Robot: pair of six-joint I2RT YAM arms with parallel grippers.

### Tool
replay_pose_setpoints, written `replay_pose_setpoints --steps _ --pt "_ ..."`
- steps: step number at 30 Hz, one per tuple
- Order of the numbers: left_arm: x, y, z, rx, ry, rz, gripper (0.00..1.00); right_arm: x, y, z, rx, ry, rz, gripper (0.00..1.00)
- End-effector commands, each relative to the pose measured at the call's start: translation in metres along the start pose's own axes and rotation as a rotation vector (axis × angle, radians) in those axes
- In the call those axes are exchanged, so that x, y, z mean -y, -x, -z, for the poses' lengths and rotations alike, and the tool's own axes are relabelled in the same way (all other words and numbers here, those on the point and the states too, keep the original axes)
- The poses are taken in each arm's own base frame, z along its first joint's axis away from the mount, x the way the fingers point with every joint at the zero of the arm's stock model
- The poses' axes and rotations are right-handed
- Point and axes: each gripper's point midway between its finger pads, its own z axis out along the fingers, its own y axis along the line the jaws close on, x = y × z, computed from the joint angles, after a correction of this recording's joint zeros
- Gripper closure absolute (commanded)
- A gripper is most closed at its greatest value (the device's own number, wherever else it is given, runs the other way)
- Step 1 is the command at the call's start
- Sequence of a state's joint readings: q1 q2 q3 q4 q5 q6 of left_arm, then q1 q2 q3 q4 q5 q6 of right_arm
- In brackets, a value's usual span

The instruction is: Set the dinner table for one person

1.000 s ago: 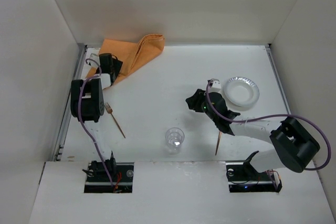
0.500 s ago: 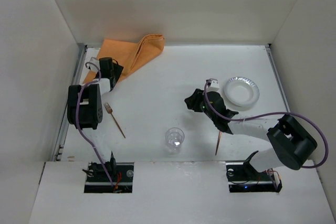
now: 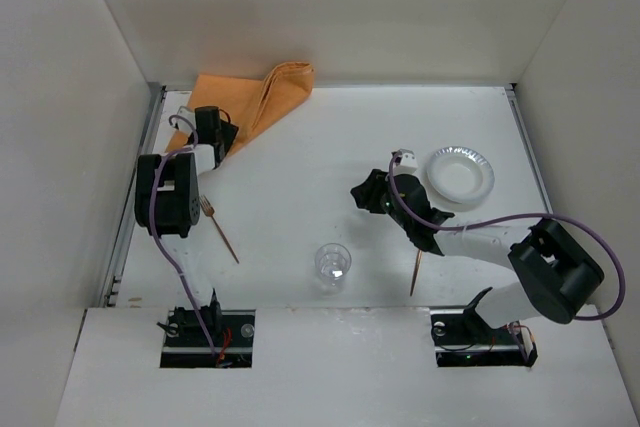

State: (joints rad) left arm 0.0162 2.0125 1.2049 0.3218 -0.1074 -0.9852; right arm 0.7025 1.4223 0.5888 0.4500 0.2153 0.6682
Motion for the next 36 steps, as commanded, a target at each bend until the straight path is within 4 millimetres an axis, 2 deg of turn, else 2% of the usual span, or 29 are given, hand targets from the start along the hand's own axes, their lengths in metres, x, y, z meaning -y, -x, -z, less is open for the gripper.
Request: replay_pose_setpoints --steps 1,3,6,12,20,21,23,27,32,36 --pt "0.025 -0.016 0.003 -0.055 -0.075 0.017 0.6 -0.024 0.018 -0.005 0.05 0.066 -0.013 0.5" --pt "0.028 -0.02 0.005 -0.061 -0.094 0.029 0.65 -0.024 0.02 -0.005 0.057 0.066 -0.01 0.5" --pt "0.036 -0.022 0.012 -0.044 -0.135 0.042 0.68 -0.023 0.016 -0.006 0.045 0.066 -0.013 0.49" --pt "0.055 -0.019 0.022 -0.026 -0.195 0.059 0.69 -0.024 0.018 -0.005 0.048 0.07 -0.012 0.48" --pt "0.051 -0.026 0.003 -0.025 -0.17 0.068 0.6 -0.025 0.02 -0.004 0.057 0.072 -0.009 0.48" --pt "0.051 -0.029 0.001 -0.03 -0.169 0.068 0.62 -0.025 0.021 -0.003 0.059 0.071 -0.006 0.48" --pt "0.058 -0.031 0.003 -0.03 -0.202 0.067 0.73 -0.025 0.019 -0.004 0.054 0.073 -0.01 0.48" --pt "0.07 -0.034 0.015 -0.027 -0.255 0.065 0.88 -0.024 0.019 -0.005 0.058 0.068 -0.002 0.48" --pt "0.077 -0.045 0.039 -0.024 -0.301 0.038 0.95 -0.025 0.019 -0.005 0.053 0.074 -0.004 0.48" --pt "0.086 -0.062 0.058 -0.059 -0.35 0.022 0.98 -0.024 0.018 -0.003 0.053 0.071 -0.011 0.48"
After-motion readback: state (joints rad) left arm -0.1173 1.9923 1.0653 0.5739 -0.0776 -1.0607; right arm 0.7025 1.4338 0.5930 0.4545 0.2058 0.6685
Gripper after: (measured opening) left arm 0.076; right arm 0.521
